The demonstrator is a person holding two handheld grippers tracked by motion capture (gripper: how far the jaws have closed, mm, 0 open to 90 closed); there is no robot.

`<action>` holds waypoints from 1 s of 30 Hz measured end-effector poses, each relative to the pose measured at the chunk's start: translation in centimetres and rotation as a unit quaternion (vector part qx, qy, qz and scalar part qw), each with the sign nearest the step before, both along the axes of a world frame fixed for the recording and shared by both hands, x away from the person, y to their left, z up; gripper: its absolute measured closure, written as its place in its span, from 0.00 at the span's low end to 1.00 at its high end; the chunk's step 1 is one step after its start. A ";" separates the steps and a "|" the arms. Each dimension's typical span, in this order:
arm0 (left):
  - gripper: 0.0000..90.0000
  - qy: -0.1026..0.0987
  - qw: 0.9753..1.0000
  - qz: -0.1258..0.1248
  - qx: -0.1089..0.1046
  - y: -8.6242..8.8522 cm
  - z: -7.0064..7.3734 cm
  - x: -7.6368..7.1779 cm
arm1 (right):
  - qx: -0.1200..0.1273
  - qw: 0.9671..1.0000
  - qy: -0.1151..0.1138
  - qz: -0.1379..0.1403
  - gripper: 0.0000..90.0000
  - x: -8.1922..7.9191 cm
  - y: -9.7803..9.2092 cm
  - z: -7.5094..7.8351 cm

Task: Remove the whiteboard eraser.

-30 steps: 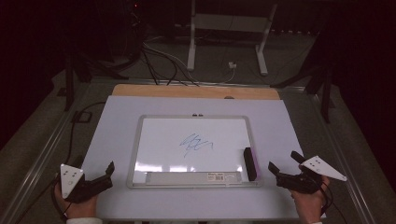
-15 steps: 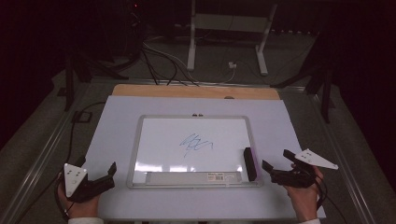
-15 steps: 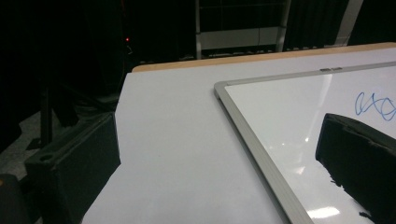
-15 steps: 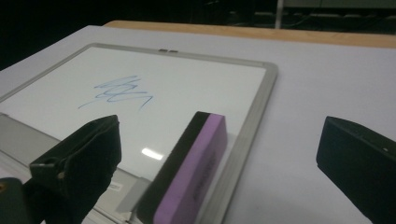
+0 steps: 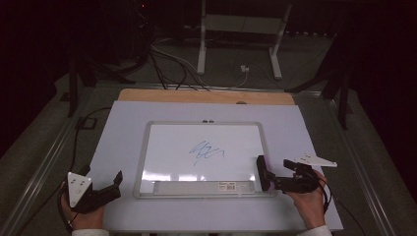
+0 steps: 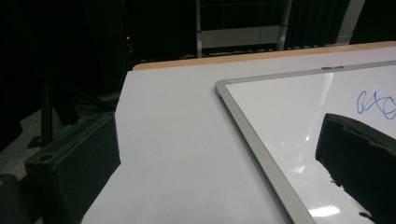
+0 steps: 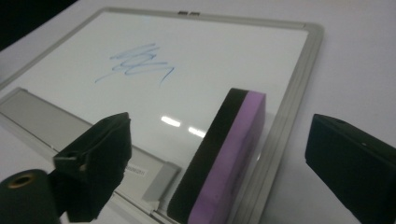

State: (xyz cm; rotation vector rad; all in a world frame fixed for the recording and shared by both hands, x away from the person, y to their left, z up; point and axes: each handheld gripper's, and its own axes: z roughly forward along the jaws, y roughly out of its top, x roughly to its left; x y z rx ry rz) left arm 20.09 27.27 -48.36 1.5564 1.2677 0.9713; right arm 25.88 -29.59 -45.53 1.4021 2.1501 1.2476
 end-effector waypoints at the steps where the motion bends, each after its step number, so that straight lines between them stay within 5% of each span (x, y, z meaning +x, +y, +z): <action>1: 0.01 0.000 1.000 0.000 0.000 0.0 0.0 0.0 | -0.004 1.000 0.002 0.002 0.15 0.1 0.2 0.0; 7: 0.01 0.002 1.000 0.000 0.002 0.0 0.0 0.0 | -0.016 1.000 0.019 0.000 0.37 0.5 0.7 -0.1; 8: 0.01 0.001 1.000 0.000 0.002 0.0 0.0 0.0 | -0.018 0.999 0.026 0.007 0.48 0.7 0.8 -0.3; 13: 0.01 0.000 1.000 0.001 0.005 -0.1 0.0 0.0 | -0.033 0.998 0.048 -0.004 0.60 0.9 0.8 -1.2; 21: 0.01 0.002 1.000 -0.001 0.007 -0.2 0.0 0.1 | -0.024 0.997 0.071 -0.010 0.60 1.3 0.3 -1.7; 30: 0.01 0.001 1.000 0.000 0.008 -0.2 0.0 0.1 | -0.006 0.995 0.102 -0.002 0.50 1.7 0.9 -2.4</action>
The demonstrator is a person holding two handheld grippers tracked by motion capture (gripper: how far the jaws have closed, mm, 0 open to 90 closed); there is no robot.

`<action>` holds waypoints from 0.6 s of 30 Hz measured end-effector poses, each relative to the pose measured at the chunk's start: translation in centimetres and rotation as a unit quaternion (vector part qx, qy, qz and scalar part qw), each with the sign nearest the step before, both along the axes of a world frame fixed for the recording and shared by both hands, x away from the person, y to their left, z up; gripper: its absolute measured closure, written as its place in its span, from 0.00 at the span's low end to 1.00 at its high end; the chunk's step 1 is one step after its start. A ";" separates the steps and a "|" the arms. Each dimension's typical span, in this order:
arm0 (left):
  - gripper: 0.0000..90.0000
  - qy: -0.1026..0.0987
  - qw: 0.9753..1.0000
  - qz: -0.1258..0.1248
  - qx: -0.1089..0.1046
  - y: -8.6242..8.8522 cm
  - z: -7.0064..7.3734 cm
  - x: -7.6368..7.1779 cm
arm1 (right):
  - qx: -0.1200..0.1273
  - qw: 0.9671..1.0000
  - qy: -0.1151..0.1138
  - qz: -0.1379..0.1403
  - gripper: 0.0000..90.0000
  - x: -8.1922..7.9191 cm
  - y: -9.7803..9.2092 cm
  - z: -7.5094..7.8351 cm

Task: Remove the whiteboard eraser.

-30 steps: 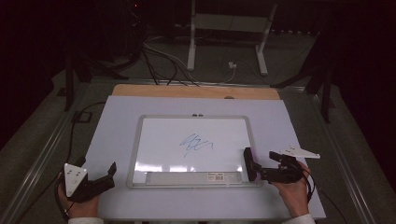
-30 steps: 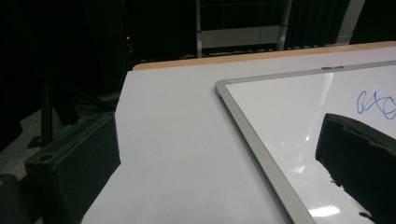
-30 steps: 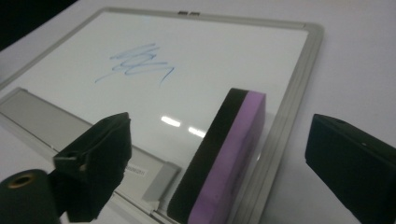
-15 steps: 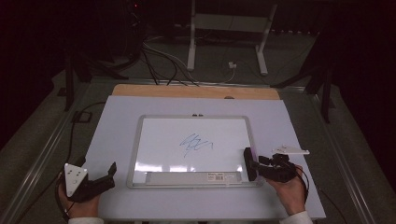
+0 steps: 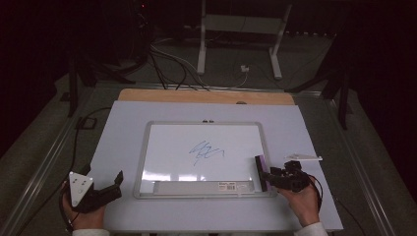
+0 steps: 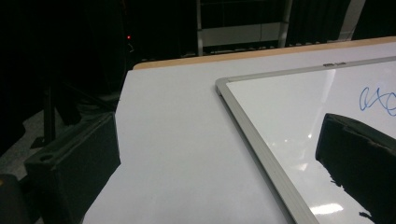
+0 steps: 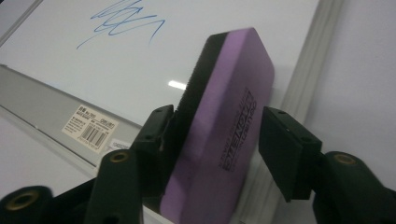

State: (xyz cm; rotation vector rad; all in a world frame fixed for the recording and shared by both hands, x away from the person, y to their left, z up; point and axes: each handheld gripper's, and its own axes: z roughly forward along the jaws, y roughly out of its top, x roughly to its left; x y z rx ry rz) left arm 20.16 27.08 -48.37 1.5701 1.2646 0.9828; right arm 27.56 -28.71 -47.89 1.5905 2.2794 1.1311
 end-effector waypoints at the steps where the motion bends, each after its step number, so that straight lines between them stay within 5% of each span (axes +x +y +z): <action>1: 0.01 0.000 1.000 0.001 0.001 0.0 0.0 0.0 | 0.001 1.000 0.002 0.002 0.49 0.1 0.1 -0.1; 10: 0.01 -0.001 1.000 0.001 0.001 0.1 0.0 0.0 | 0.006 0.999 0.031 0.003 0.41 0.5 0.5 -0.8; 12: 0.01 -0.001 1.000 0.001 0.002 0.1 0.1 -0.1 | -0.016 0.999 0.040 0.009 0.39 0.6 0.9 -1.2; 18: 0.01 -0.004 1.000 0.003 0.000 0.1 0.1 -0.1 | -0.020 0.999 0.048 0.007 0.45 0.8 1.1 -1.5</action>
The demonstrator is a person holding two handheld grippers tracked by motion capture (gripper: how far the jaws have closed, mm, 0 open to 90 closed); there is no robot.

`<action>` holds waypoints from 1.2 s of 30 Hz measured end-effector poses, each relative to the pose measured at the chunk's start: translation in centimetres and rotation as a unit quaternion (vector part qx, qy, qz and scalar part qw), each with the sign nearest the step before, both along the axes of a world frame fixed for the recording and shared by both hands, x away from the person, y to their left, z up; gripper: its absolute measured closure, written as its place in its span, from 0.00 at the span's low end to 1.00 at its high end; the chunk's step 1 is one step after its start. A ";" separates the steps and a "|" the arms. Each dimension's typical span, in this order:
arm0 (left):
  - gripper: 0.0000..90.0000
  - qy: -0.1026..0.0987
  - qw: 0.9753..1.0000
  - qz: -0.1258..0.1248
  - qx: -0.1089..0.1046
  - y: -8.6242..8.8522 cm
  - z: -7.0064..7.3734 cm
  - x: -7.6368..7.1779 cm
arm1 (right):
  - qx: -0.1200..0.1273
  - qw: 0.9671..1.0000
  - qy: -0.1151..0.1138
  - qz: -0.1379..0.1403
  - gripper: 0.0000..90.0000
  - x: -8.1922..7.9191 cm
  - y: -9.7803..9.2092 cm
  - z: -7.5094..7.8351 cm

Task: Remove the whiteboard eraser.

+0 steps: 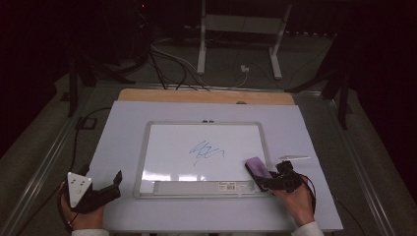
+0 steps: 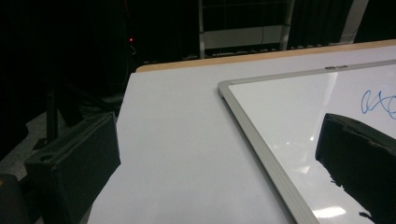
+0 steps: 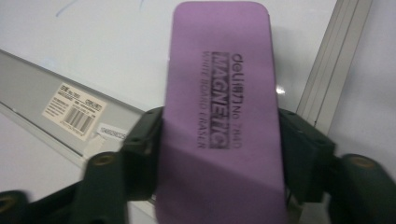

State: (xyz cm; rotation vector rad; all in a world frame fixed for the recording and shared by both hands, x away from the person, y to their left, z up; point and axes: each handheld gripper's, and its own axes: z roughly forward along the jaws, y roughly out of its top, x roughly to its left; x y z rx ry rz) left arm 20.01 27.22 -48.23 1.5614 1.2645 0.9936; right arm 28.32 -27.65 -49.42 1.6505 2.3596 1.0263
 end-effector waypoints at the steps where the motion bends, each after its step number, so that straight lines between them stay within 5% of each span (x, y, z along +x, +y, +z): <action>1: 0.01 0.000 1.000 0.000 0.000 0.0 0.0 0.0 | 0.000 1.000 0.000 0.000 0.45 0.0 0.0 0.0; 16: 0.01 0.001 1.000 0.007 0.001 0.0 0.0 0.0 | 0.010 0.998 -0.054 -0.012 0.46 0.0 -0.3 2.2; 36: 0.01 0.005 1.000 0.011 -0.002 0.2 -0.2 0.1 | 0.008 0.995 -0.096 -0.002 0.46 3.0 1.7 4.7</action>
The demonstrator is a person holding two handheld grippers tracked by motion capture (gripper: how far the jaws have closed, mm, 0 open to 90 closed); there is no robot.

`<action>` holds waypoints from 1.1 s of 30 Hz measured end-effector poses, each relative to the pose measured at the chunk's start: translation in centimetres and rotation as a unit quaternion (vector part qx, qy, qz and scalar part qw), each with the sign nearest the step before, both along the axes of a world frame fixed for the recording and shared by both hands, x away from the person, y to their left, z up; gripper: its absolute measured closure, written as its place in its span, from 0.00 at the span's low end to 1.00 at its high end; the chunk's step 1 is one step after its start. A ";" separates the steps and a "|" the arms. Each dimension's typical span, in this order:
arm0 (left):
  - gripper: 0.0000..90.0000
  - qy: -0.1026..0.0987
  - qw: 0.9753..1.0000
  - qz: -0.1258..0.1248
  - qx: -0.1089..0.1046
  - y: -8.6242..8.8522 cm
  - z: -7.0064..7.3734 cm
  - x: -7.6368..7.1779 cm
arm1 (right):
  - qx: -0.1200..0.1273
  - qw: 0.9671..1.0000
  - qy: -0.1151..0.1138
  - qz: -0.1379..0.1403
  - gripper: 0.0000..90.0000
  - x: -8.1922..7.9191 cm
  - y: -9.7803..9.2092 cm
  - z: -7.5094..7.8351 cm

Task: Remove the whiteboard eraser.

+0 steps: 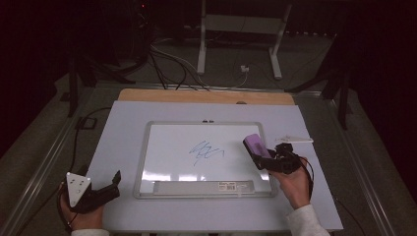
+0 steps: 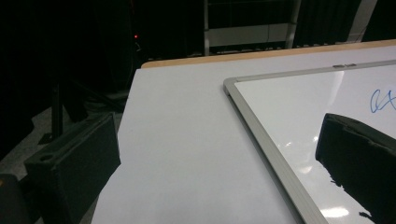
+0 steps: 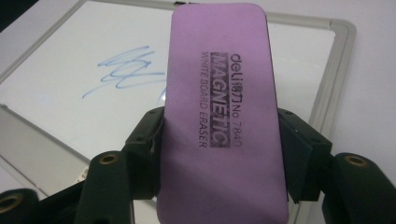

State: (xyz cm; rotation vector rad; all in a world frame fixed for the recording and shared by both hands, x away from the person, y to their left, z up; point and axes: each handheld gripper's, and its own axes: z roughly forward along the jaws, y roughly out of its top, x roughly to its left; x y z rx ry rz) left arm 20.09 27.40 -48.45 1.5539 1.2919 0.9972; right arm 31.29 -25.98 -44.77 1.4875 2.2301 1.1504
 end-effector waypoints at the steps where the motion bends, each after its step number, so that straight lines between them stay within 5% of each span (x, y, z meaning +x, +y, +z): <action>1: 0.01 0.001 1.000 -0.001 0.001 0.0 0.0 0.0 | 0.000 1.000 -0.001 0.001 0.46 0.1 0.1 0.1; 33: 0.01 0.002 1.000 -0.003 0.004 0.0 -0.1 0.0 | -0.017 0.999 -0.023 0.043 0.46 4.5 5.1 0.3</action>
